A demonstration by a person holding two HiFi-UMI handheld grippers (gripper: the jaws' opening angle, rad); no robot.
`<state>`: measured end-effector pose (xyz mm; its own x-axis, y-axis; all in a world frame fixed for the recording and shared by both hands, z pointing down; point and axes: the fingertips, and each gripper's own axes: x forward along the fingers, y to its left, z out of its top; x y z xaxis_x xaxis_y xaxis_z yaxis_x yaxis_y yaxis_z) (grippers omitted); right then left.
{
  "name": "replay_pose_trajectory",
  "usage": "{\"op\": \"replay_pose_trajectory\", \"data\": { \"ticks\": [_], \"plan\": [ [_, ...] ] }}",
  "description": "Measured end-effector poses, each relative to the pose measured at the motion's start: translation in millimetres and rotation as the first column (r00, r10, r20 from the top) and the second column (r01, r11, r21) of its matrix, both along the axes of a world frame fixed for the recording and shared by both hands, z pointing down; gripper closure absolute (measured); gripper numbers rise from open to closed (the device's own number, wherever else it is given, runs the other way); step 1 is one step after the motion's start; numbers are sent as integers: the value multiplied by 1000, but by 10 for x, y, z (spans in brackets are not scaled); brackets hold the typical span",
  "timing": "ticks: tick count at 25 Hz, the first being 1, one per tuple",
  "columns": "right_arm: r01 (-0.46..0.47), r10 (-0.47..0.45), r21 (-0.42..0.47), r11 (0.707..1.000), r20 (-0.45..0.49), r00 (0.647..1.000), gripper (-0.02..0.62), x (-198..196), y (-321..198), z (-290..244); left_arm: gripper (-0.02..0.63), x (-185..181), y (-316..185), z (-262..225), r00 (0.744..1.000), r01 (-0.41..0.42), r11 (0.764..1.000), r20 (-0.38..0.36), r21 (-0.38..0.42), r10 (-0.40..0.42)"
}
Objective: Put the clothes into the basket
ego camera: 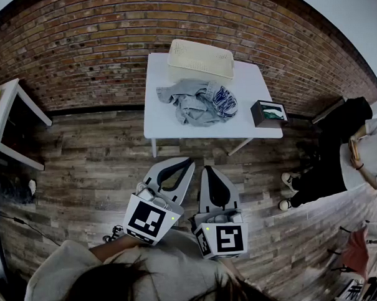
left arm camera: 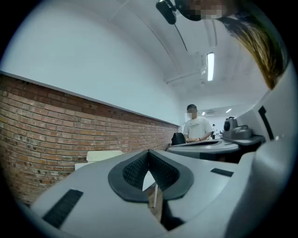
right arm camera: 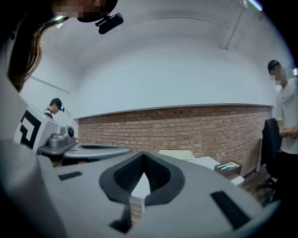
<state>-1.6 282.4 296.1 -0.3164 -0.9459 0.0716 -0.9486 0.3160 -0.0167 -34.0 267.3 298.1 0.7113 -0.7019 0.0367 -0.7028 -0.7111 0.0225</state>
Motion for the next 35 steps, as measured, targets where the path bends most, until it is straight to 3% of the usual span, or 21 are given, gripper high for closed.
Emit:
{"op": "replay_pose_trajectory", "data": {
  "ticks": [12, 23, 35],
  "plan": [
    [-7, 7, -12, 1000, 0, 1000, 591, -29, 10, 22, 598, -42, -3, 26, 1000, -1, 1000, -19, -15, 1],
    [-79, 79, -27, 997, 6, 997, 589, 52, 31, 82, 598, -129, -52, 40, 999, -15, 1000, -38, -12, 14],
    [-60, 60, -18, 998, 6, 998, 589, -290, -9, 136, 598, -365, -83, 92, 999, -23, 1000, -31, -13, 22]
  ]
}}
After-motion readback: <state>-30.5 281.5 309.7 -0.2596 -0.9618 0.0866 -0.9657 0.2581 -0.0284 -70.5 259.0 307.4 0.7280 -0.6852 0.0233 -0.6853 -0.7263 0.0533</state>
